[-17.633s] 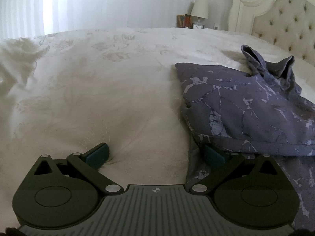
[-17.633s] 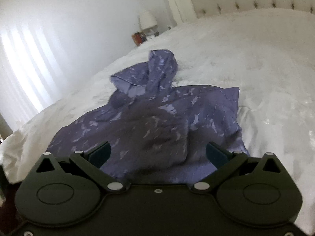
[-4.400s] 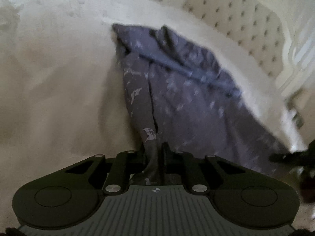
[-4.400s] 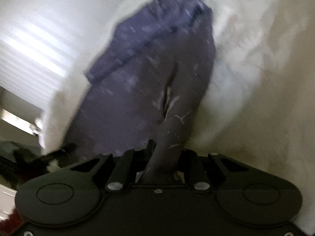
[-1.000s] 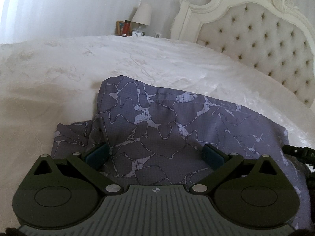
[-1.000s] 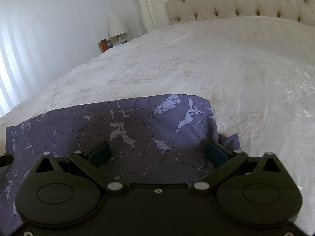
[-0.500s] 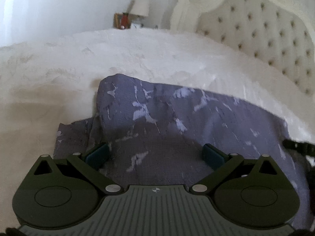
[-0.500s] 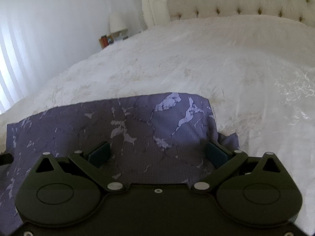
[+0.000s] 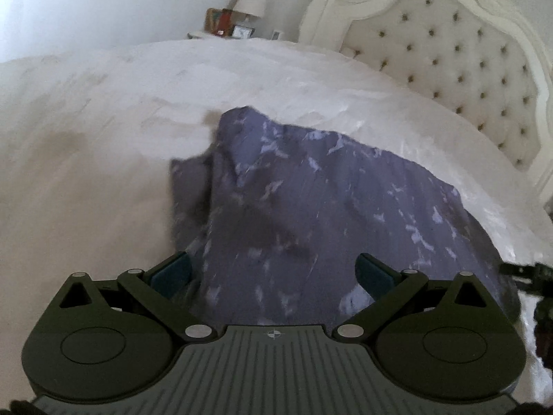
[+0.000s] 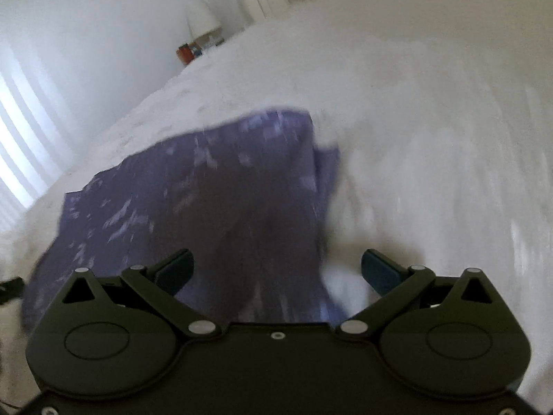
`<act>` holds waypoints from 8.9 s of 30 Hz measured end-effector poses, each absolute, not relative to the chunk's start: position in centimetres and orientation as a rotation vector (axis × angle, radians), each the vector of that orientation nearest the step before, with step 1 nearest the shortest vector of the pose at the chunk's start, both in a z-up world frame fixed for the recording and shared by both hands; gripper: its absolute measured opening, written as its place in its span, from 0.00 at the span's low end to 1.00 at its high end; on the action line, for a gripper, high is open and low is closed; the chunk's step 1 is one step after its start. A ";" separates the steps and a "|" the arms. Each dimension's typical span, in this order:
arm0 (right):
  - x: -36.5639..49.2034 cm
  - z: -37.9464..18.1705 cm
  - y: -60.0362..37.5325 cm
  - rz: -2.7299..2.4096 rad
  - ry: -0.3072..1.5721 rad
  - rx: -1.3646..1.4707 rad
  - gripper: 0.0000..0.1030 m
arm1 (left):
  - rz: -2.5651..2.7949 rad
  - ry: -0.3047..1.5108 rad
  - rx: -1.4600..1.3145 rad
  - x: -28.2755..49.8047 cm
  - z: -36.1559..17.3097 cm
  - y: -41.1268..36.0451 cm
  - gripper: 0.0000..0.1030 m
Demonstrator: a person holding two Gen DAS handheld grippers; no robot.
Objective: Fold large clothes
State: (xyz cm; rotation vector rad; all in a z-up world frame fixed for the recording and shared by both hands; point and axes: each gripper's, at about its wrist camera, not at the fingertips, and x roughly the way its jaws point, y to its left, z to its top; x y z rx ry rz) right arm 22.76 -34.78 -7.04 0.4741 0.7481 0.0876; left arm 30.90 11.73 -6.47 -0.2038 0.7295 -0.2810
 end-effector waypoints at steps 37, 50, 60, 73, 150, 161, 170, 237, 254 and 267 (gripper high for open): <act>26.1 -9.4 -34.2 0.305 0.729 0.705 0.58 | -0.269 0.816 -0.534 34.4 -8.8 11.9 0.32; 18.0 -5.8 -32.7 0.329 0.916 0.685 0.53 | -0.364 0.921 -0.545 25.4 -5.8 13.2 0.29; 7.0 -5.2 -31.1 0.375 1.071 0.632 0.59 | -0.401 1.013 -0.535 15.3 -6.2 16.4 0.30; 6.1 -6.6 -30.6 0.337 1.054 0.625 0.88 | -0.174 0.895 -0.284 14.8 -9.8 17.1 0.84; 5.5 -9.2 -32.8 0.353 0.857 0.853 1.00 | -0.187 0.815 0.057 17.8 -9.5 -5.6 0.51; 5.6 -9.2 -32.9 0.355 0.857 0.844 1.00 | -0.224 0.792 0.136 10.4 -8.8 -3.9 0.51; 5.4 -9.0 -33.0 0.354 0.865 0.822 1.00 | -0.224 0.783 0.157 7.9 -9.2 -3.3 0.51; 10.3 11.5 -8.1 0.968 0.906 0.383 0.77 | -0.531 0.676 -0.151 1.8 -2.6 7.3 0.49; 9.3 4.5 -16.1 0.656 0.838 0.271 0.53 | -0.256 0.753 -0.065 6.9 -9.4 9.9 0.40; 9.6 6.1 -6.2 0.831 0.592 -0.005 0.67 | -0.235 0.735 -0.066 6.4 -9.3 10.0 0.38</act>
